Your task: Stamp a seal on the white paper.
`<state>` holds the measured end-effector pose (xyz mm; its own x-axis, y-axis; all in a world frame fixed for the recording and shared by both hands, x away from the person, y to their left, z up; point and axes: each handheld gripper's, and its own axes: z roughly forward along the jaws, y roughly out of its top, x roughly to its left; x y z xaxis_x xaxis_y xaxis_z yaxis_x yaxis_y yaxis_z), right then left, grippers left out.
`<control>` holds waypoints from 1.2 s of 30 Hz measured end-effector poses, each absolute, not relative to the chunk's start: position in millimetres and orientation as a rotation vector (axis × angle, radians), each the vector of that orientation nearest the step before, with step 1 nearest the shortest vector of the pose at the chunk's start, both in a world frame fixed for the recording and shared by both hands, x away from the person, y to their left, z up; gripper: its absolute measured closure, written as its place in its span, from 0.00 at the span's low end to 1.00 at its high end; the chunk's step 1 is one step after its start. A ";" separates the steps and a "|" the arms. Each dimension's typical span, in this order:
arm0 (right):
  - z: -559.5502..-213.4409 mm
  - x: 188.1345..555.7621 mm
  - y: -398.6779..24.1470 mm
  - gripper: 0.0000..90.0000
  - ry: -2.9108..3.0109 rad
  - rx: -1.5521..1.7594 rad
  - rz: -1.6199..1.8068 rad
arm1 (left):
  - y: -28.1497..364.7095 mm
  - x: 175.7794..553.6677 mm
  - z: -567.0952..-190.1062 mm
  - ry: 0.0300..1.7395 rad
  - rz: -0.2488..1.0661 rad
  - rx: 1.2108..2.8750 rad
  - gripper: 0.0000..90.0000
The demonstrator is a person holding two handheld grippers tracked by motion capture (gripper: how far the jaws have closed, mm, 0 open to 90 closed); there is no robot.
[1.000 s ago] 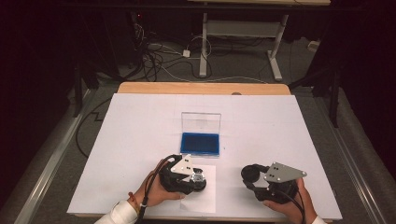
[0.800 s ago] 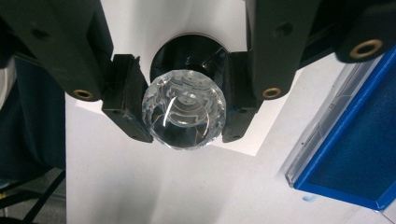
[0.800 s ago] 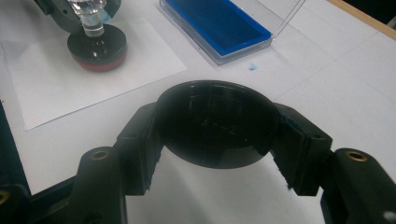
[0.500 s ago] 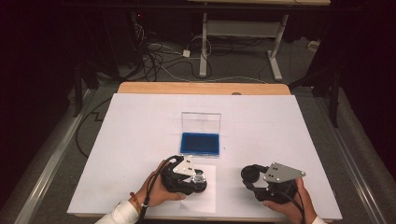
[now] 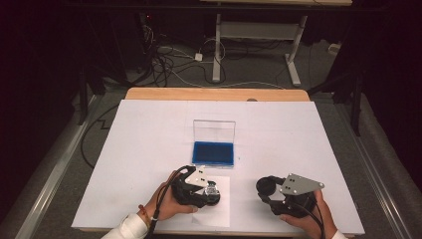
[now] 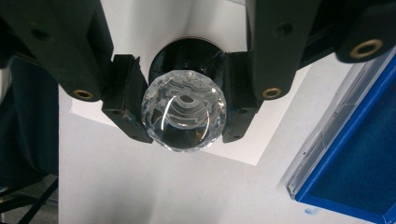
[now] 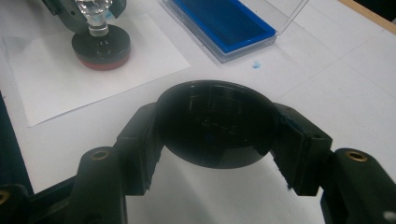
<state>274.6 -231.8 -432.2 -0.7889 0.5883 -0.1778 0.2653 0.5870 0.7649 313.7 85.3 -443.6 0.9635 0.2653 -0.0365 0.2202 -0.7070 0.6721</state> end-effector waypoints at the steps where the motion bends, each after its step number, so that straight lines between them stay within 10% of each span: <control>1: -432.2 274.5 -231.6 0.43 2.405 0.684 1.059 | 85.5 314.4 -443.5 0.336 0.079 2.384 0.61; 36: -433.9 275.1 -229.8 0.43 2.415 0.687 1.037 | 81.9 316.9 -440.8 0.360 0.053 2.415 0.61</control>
<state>275.1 -229.8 -433.9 -0.7887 0.5871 -0.1821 0.2725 0.5995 0.7526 316.9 81.9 -440.8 0.9608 0.2713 -0.0569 0.2432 -0.7267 0.6425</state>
